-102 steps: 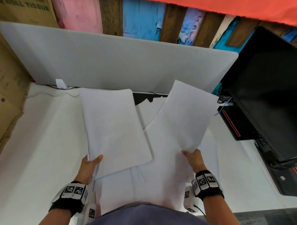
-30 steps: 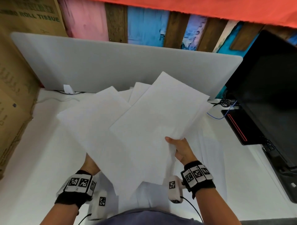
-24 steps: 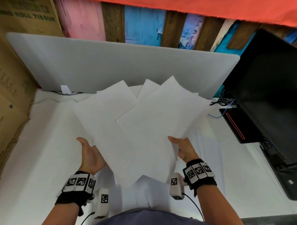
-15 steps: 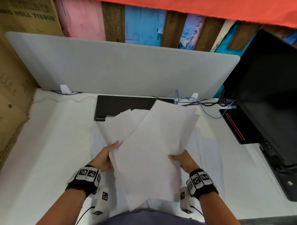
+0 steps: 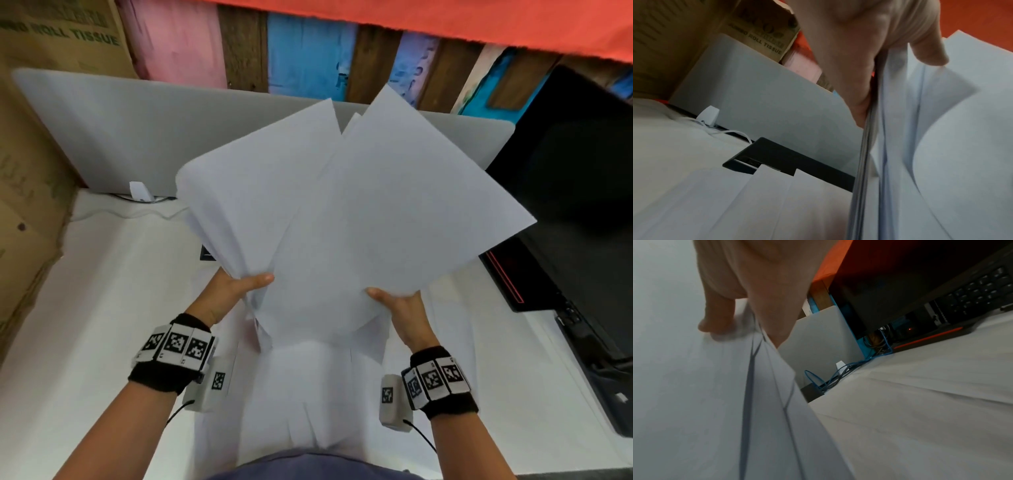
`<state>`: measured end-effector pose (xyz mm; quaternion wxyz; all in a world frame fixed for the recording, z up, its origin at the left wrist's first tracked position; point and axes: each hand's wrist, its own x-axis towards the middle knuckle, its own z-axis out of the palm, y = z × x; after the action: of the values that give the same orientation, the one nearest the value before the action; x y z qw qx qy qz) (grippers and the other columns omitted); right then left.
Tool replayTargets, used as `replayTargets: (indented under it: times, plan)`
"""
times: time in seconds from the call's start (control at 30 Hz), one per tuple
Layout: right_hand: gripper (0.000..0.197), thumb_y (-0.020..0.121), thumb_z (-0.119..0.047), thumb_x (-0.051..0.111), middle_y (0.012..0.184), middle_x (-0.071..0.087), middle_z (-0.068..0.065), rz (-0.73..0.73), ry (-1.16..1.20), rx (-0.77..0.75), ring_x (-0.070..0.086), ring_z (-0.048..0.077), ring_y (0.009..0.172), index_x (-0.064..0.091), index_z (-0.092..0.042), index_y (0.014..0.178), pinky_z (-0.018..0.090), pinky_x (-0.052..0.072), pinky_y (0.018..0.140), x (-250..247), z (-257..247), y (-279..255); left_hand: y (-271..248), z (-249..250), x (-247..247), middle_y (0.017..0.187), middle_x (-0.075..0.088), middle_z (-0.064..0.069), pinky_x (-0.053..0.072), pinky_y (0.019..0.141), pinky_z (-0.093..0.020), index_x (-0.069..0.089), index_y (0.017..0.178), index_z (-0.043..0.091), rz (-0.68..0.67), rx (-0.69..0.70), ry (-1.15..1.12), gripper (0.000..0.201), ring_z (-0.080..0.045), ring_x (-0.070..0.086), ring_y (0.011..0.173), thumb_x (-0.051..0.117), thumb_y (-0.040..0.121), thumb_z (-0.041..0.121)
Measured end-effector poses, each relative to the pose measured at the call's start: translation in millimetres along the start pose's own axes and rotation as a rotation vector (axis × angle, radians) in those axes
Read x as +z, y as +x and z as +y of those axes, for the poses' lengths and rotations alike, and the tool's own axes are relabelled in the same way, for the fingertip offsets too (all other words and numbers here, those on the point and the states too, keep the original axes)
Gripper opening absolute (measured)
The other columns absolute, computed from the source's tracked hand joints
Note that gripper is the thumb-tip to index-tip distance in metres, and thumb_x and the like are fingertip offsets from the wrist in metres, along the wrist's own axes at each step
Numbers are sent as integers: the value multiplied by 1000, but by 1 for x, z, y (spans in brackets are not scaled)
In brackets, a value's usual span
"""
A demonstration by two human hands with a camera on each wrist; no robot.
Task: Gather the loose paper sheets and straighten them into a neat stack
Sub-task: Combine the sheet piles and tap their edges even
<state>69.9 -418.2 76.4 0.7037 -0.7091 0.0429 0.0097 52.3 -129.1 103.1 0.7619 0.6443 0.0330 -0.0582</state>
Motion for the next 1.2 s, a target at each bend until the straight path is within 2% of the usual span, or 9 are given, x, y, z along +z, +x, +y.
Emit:
replayTargets:
  times: [0.1, 0.27, 0.37, 0.53, 0.77, 0.9, 1.0, 1.13, 1.2]
  plan:
    - [48, 62, -14, 83, 104, 70, 3, -20, 22, 17, 66, 19, 101, 63, -19, 105, 43, 49, 97, -3, 2, -4, -6, -6, 2, 90, 73, 18, 53, 72, -13, 59, 104, 24, 31, 33, 23, 90, 1, 67, 89, 85, 27, 62]
    - [79, 29, -38, 92, 91, 73, -9, -88, 135, -3, 67, 12, 93, 61, -24, 100, 26, 54, 84, -8, -16, -2, -10, 2, 10, 91, 66, 12, 50, 70, -8, 54, 107, 16, 38, 106, 40, 106, 8, 65, 81, 81, 20, 70]
    - [59, 48, -10, 79, 86, 73, -13, -113, 150, -103, 68, 5, 86, 57, -23, 101, 21, 55, 74, -9, -43, 3, -10, 19, 21, 84, 64, 19, 46, 67, -2, 53, 102, 19, 29, 162, 62, 104, 16, 62, 75, 78, 16, 73]
    - [71, 38, -29, 82, 91, 73, -10, -121, 132, -193, 67, 13, 93, 57, -24, 104, 30, 54, 83, -7, -70, 2, -10, 33, 35, 79, 67, 35, 46, 68, -2, 49, 101, 30, 52, 264, 65, 96, 17, 62, 82, 79, 20, 71]
    - [72, 34, -33, 82, 84, 73, -17, -152, 68, -166, 67, 1, 85, 57, -23, 101, 17, 52, 77, 1, -66, -8, -12, 32, 47, 85, 72, 21, 52, 68, -12, 67, 93, 48, 131, 401, -36, 64, 7, 65, 84, 80, 33, 68]
    - [57, 39, -30, 80, 80, 73, -11, -77, 147, -235, 69, 8, 81, 61, -22, 93, 24, 54, 71, 5, -82, -14, -14, 45, 49, 83, 72, 18, 53, 67, -14, 58, 99, 20, 195, 444, -35, 80, 2, 67, 81, 81, 37, 65]
    - [64, 38, -47, 84, 75, 73, -15, 12, 248, -286, 68, 1, 75, 59, -22, 91, 19, 53, 66, 16, -107, -21, -15, 64, 54, 85, 67, 10, 51, 69, -16, 52, 96, 19, 268, 525, -28, 79, 2, 64, 78, 74, 42, 73]
    - [44, 72, -69, 55, 84, 72, -14, 94, 368, -290, 67, 6, 86, 70, -29, 83, 27, 53, 80, 21, -135, -22, -20, 86, 64, 85, 60, 15, 42, 83, -33, 55, 91, 29, 331, 586, 22, 64, -14, 54, 87, 47, 60, 85]
    - [52, 72, -75, 50, 100, 70, -4, 148, 321, -292, 63, 13, 102, 72, -28, 82, 36, 48, 93, 24, -147, -23, -21, 88, 67, 89, 57, 7, 40, 85, -34, 54, 86, 28, 350, 572, -52, 65, -15, 50, 90, 45, 60, 86]
